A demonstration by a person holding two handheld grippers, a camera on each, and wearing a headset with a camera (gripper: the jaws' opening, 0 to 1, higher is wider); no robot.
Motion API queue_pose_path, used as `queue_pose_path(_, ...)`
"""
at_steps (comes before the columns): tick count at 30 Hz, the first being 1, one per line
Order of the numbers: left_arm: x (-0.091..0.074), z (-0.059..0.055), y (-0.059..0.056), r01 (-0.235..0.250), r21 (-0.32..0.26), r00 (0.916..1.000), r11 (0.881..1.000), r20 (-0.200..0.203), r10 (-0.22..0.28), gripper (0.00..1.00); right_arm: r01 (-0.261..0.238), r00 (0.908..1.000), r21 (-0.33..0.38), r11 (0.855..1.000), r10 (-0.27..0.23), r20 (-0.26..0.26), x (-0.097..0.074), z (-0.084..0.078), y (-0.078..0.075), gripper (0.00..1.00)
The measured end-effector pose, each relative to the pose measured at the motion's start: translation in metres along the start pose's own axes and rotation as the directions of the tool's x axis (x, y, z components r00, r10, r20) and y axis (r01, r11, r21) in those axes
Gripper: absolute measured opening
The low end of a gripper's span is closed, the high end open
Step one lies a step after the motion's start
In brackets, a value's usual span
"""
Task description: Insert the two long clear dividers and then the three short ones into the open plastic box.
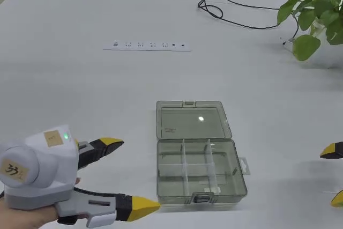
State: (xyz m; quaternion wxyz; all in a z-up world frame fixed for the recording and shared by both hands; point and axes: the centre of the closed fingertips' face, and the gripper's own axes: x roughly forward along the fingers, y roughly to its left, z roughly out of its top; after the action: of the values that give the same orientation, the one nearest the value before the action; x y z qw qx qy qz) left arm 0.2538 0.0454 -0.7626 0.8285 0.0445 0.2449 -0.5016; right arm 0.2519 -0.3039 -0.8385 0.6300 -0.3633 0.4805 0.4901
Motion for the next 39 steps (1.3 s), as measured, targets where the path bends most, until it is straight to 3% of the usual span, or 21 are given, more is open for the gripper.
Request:
queue_pose_path(4, -0.0012, 0.0013, 0.0011, -0.006, -0.002, 1.0, 1.0, 0.006, 0.006, 0.88, 0.009, 0.9996, -0.035, 0.999, -0.01, -0.028, 0.0024, -0.0029, -0.0043, 0.51)
queue_pose_path(7, -0.0023, 0.0023, 0.0025, -0.013, -0.004, 0.9999, 1.0, 0.009, 0.013, 0.87, 0.014, 0.9997, -0.058, 0.998, -0.015, -0.02, 0.0032, 0.0022, -0.0044, 0.47)
queue_pose_path(10, -0.003, 0.0017, 0.0028, -0.016, -0.006, 0.9998, 1.0, 0.008, 0.016, 0.87, 0.007, 0.9951, -0.16, 0.987, -0.023, -0.096, 0.0042, -0.0064, -0.0046, 0.42)
queue_pose_path(12, -0.0032, 0.0016, 0.0025, -0.016, -0.007, 0.9998, 1.0, 0.008, 0.016, 0.87, 0.003, 0.9966, -0.147, 0.989, -0.015, -0.081, 0.0071, -0.0039, -0.0012, 0.42)
queue_pose_path(14, -0.0034, 0.0016, 0.0023, -0.018, -0.007, 0.9998, 1.0, 0.009, 0.018, 0.87, 0.018, 0.9948, -0.163, 0.986, -0.034, -0.096, 0.0081, -0.006, -0.0044, 0.41)
queue_pose_path(22, -0.0027, 0.0005, 0.0001, -0.015, -0.01, 0.9998, 1.0, 0.009, 0.015, 0.87, -0.023, 0.994, -0.174, 0.985, 0.004, -0.109, 0.0082, -0.0069, -0.0008, 0.34)
queue_pose_path(29, -0.0018, 0.0009, -0.0006, -0.016, -0.015, 0.9997, 1.0, 0.016, 0.016, 0.86, -0.03, 0.992, -0.183, 0.983, 0.007, -0.126, 0.0084, -0.0072, -0.0019, 0.33)
queue_pose_path(35, 0.0002, 0.004, -0.0001, -0.018, -0.021, 0.9993, 1.0, 0.032, 0.019, 0.85, -0.022, 0.9857, -0.188, 0.982, -0.01, -0.168, 0.0088, -0.006, -0.0015, 0.32)
queue_pose_path(37, 0.0006, 0.0062, 0.0008, -0.02, -0.035, 0.9988, 0.999, 0.043, 0.022, 0.85, -0.013, 0.983, -0.221, 0.975, -0.028, -0.181, 0.0083, -0.005, -0.0012, 0.32)
queue_pose_path(39, 0.0009, 0.0077, 0.0011, -0.02, -0.039, 0.9985, 0.999, 0.05, 0.022, 0.85, 0.005, 0.9864, -0.211, 0.978, -0.039, -0.16, 0.0082, 0.0005, 0.0003, 0.32)
